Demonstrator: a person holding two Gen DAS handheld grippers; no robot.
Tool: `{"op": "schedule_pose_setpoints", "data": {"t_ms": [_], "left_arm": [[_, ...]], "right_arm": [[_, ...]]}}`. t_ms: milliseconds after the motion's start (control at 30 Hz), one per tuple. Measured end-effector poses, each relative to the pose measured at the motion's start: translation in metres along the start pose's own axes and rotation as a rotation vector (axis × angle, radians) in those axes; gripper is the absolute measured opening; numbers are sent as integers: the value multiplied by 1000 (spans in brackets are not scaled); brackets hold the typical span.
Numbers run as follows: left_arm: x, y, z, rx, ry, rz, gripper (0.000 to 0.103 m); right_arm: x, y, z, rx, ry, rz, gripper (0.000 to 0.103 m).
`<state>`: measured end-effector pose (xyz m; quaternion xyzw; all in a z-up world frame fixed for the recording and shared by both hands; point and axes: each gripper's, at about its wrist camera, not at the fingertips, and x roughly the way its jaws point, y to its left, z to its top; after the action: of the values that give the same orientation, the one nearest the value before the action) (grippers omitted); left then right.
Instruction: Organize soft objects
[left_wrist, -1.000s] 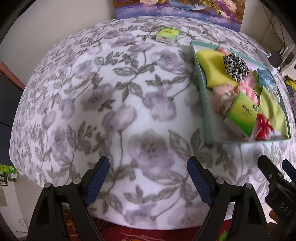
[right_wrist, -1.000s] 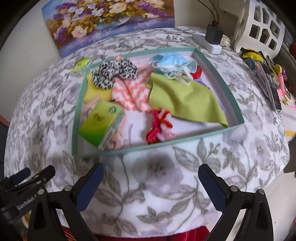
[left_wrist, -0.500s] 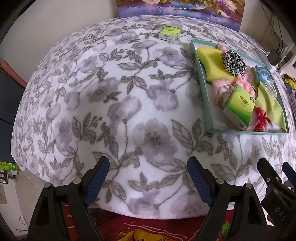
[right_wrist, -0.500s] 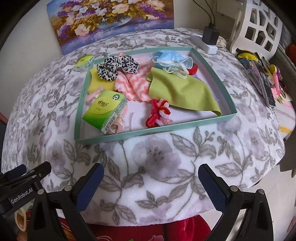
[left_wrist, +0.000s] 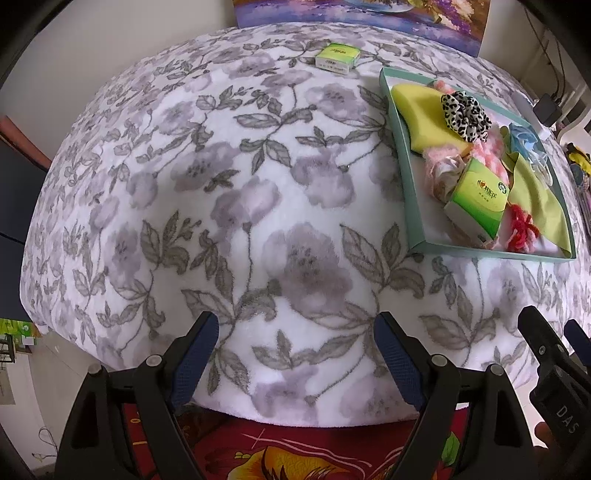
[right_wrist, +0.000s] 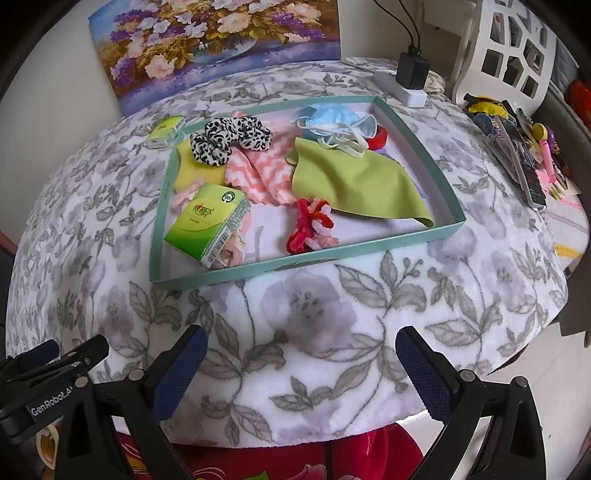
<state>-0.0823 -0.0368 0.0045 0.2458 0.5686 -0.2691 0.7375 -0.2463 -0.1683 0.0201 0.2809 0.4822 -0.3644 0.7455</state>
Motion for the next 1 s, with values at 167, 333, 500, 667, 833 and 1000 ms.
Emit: {"op": "schedule_pose_setpoints", "data": {"t_ms": [167,333,500,667,833,1000], "left_arm": [[4,3,1,-11,19,-6,87],[7,5,1,-15,32,-5,86],[8,5,1,-9,36,3,87],[9,4,1,-5,39,9,86],[10,5,1,-4,41,18,87],[11,6,2,-7,44,23,86]], "right_arm": [[3,-1,0,4,13,1,103],[5,0,1,2,20,-3,103],[5,2,1,-7,23,-8,103],[6,2,1,-13,26,-14,103],[7,3,2,-23,29,-19,103],[7,4,2,-32,30,-22,103]]}}
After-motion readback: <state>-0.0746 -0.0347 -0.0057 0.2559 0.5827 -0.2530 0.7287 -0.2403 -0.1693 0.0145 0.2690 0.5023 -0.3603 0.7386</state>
